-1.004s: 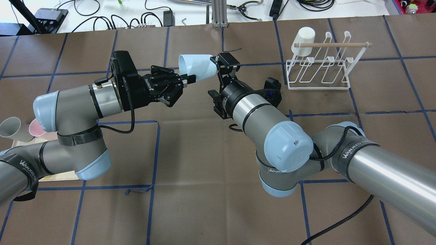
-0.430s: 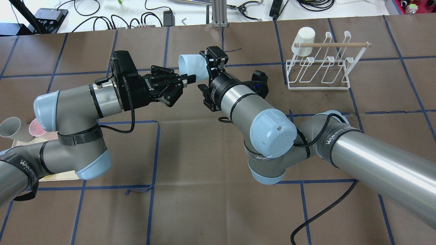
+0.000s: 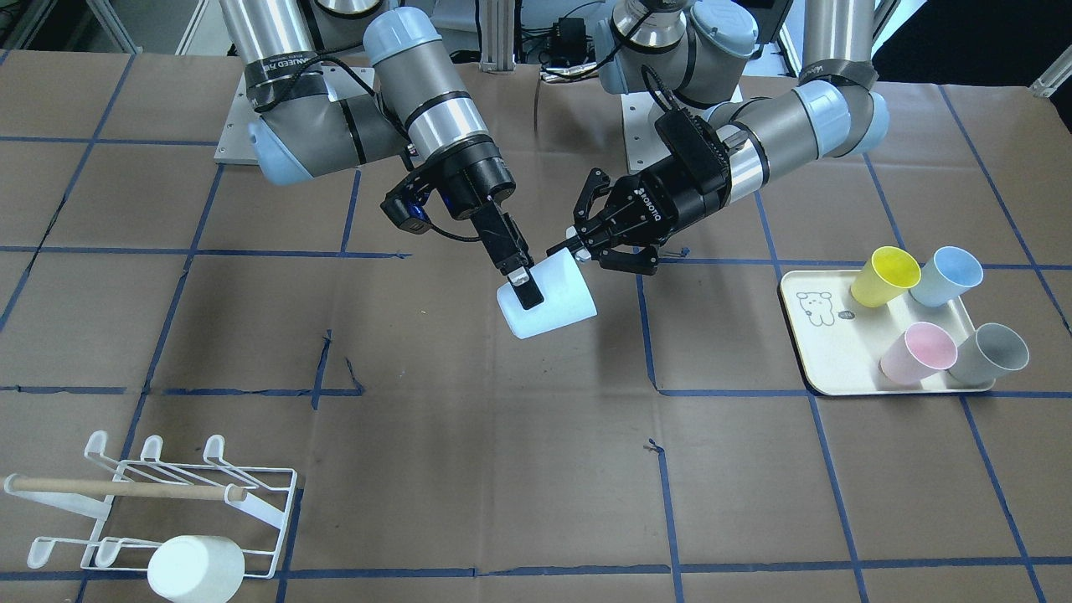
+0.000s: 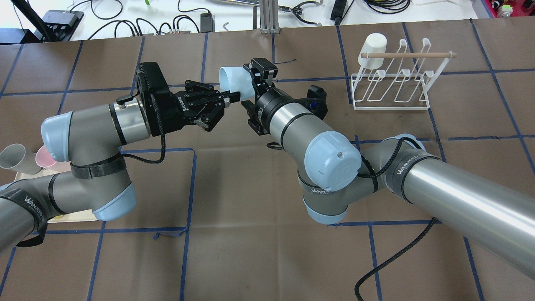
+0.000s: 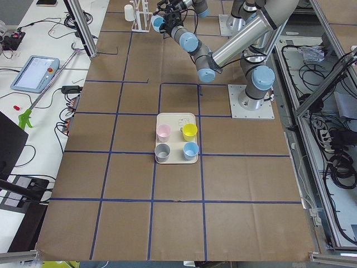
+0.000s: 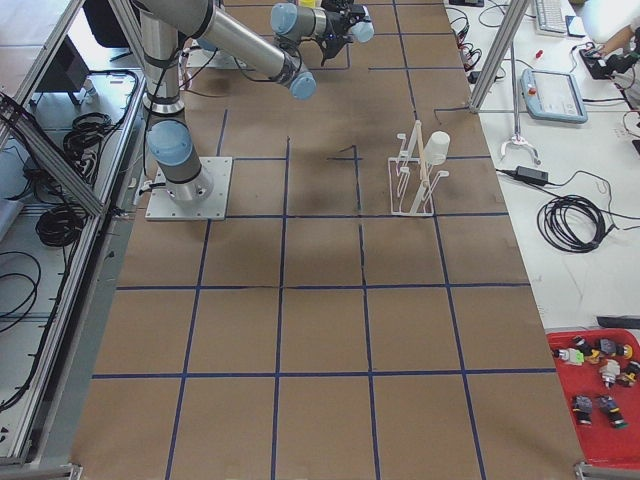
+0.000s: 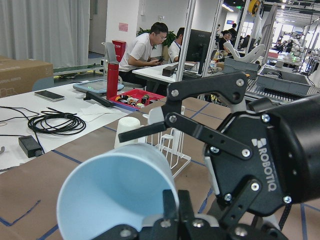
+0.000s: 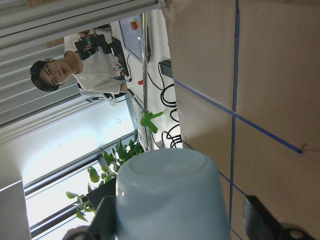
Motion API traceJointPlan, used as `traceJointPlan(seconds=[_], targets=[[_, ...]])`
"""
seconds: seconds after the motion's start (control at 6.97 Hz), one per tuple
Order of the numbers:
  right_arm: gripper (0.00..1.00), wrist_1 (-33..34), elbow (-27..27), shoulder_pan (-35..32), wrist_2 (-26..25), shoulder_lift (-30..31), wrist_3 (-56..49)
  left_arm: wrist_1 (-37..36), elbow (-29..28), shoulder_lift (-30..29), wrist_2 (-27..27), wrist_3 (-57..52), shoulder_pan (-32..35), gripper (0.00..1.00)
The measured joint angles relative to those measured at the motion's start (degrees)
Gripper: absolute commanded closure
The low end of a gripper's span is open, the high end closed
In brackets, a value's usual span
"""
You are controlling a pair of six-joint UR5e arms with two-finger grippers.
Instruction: Transfer IKEA cup to right arm and place on rack
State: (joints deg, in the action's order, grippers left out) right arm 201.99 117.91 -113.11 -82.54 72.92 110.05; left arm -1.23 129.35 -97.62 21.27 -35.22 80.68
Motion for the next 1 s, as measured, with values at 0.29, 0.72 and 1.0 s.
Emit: traceJointPlan(seconds=[0.29,0.72,1.0], targets=[[0.58,0.2,-0.1,0.0,0.2,0.0,-0.2,0.0,-0.1,0.1,0.0,0.0,0.0,0.66],[0.63,0.2,0.0,0.0,0.2,0.0,-0.4,-0.1,-0.2,0.2,0.1,1.4,0.0,0.04],[0.71,0.0,0.0,0.0,0.3,0.1,-0.4,-0.1,-0.3,0.3,0.0,3.1,-0.1,0.02]])
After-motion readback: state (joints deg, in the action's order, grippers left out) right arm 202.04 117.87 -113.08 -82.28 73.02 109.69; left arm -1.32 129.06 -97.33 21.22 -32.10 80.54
